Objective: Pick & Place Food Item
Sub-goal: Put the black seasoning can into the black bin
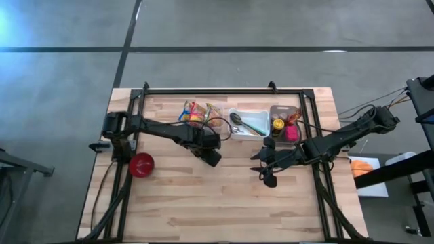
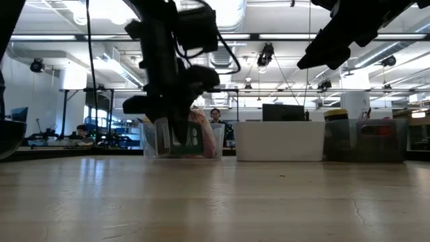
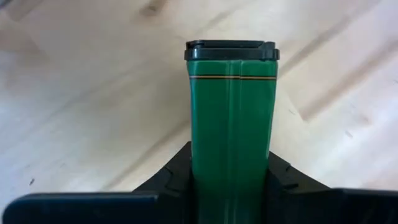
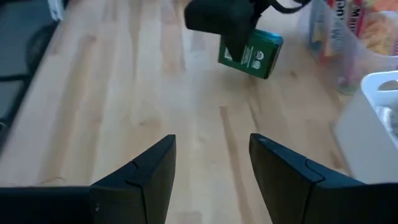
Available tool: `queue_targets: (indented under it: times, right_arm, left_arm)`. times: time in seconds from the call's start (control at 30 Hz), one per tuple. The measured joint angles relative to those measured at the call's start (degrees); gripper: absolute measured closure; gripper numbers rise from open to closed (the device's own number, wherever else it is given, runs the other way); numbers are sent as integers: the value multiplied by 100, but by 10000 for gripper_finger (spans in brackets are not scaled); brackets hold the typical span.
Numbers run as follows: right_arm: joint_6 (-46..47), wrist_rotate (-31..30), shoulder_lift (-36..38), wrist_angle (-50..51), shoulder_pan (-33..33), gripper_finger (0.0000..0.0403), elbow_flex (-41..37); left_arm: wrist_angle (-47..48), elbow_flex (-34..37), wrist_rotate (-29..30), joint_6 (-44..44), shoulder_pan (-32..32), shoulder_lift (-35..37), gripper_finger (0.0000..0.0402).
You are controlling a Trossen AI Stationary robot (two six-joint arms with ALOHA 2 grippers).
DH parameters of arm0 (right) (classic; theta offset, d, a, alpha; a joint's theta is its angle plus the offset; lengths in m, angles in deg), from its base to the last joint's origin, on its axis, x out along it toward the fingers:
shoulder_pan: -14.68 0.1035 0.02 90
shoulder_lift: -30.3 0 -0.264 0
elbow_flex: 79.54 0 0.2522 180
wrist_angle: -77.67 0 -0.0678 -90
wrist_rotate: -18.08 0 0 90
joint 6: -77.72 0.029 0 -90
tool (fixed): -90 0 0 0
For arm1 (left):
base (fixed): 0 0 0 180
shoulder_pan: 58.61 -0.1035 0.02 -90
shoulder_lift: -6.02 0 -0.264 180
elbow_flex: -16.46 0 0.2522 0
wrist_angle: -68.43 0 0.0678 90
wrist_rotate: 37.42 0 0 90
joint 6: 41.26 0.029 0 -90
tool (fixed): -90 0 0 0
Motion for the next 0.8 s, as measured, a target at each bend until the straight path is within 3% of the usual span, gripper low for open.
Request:
queue_targets:
  times: [0.2, 0.43, 0.6, 0.8]
  right_arm:
    - [-28, 611, -24, -573, 2, 201, -36]
    - [-651, 1390, -392, -2220, 23, 201, -147]
    - [-792, 1321, -587, -2167, 28, 201, 141]
    - [-838, 1307, -621, -2174, 28, 201, 254]
  left_arm:
    - [-263, 0, 4, 556, 415, 387, 293]
    - [-1913, 2, 42, 1172, 919, 758, 294]
    - [-2675, 2, 42, 1409, 1190, 818, 294]
    - [-2773, 6, 49, 1542, 1437, 818, 294]
